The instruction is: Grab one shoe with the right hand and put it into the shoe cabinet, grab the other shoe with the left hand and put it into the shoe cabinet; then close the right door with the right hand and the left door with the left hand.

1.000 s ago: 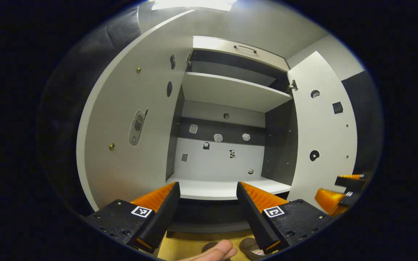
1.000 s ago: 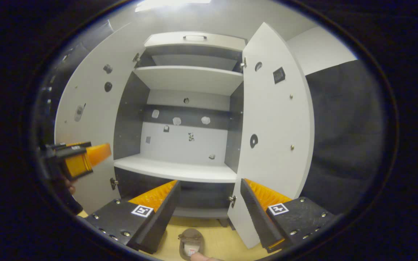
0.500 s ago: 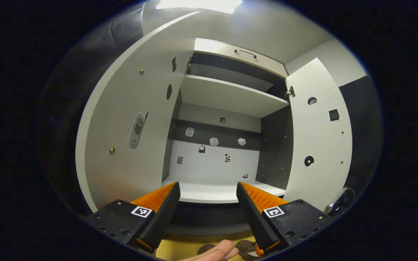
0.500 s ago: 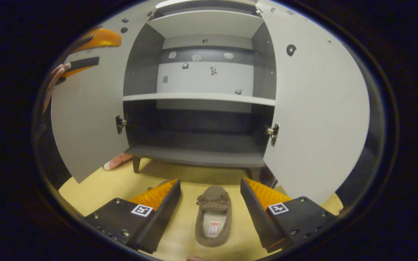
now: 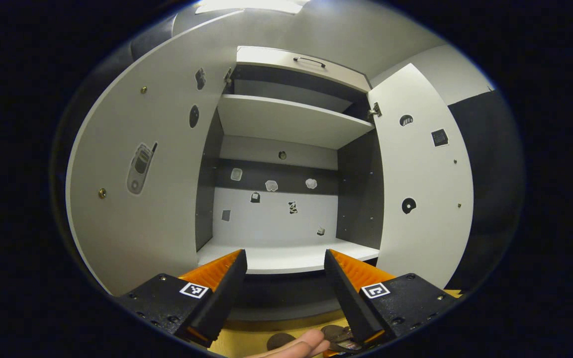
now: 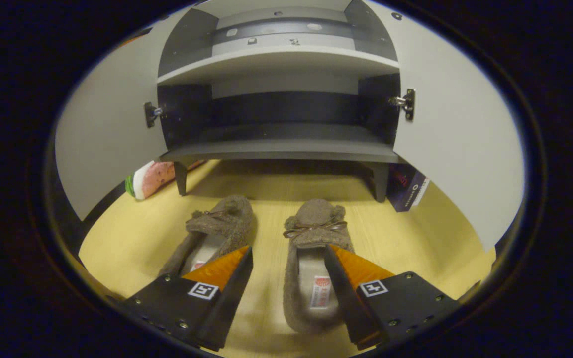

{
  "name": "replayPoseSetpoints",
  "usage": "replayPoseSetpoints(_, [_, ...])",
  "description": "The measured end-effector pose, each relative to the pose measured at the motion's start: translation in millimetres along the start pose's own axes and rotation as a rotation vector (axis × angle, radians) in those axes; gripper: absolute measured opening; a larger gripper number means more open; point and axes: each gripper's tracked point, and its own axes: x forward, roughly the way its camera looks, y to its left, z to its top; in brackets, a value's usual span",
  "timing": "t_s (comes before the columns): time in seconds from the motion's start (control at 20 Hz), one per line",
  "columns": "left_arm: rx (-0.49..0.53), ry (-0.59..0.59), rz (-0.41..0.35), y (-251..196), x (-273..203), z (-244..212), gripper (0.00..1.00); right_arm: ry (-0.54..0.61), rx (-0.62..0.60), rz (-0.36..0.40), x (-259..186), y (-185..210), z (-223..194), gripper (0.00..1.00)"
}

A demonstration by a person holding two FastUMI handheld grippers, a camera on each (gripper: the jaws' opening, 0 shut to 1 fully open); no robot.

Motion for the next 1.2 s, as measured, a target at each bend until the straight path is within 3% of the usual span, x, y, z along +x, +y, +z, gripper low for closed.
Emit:
replayPoseSetpoints(0.15, [0.028,-0.005,0.026,9.4,8.0,-0.9,0.96,-0.018,0.055,-0.041,15.1,-3.5,4.3,0.85])
replayPoseSetpoints(0.25, [0.038,-0.023,0.051,17.5,13.0,0.7,0.96,0.043,0.109,-0.039,30.2,-4.6,-9.2,0.41])
replayPoseSetpoints(0.4, [0.066,-0.019,0.080,24.2,22.7,-3.7,0.96,0.059,0.176,-0.027,44.5,-5.1,-13.8,0.39])
replayPoseSetpoints(0.45, [0.075,-0.017,0.085,24.8,26.7,-6.3,0.96,0.045,0.176,-0.040,47.5,-9.3,-10.6,0.35])
replayPoseSetpoints(0.5, [0.084,-0.011,0.085,24.6,30.3,-9.0,0.95,0.051,0.181,-0.029,46.3,-5.1,-14.2,0.24])
replayPoseSetpoints(0.6, [0.093,0.010,0.087,23.8,37.7,-17.2,0.95,0.031,0.146,0.005,46.3,-0.1,-14.9,0.22])
replayPoseSetpoints(0.65, [0.094,0.025,0.084,23.0,40.2,-21.9,0.95,0.014,0.151,0.015,44.2,-0.3,-11.6,0.02])
replayPoseSetpoints(0.9, [0.069,0.041,0.076,27.3,44.0,-25.9,0.96,-0.049,0.148,0.056,24.7,-1.8,10.8,0.04])
replayPoseSetpoints(1.2, [0.008,0.084,0.137,57.7,50.1,-35.2,0.96,-0.150,0.103,0.053,-20.5,-9.6,77.5,0.03])
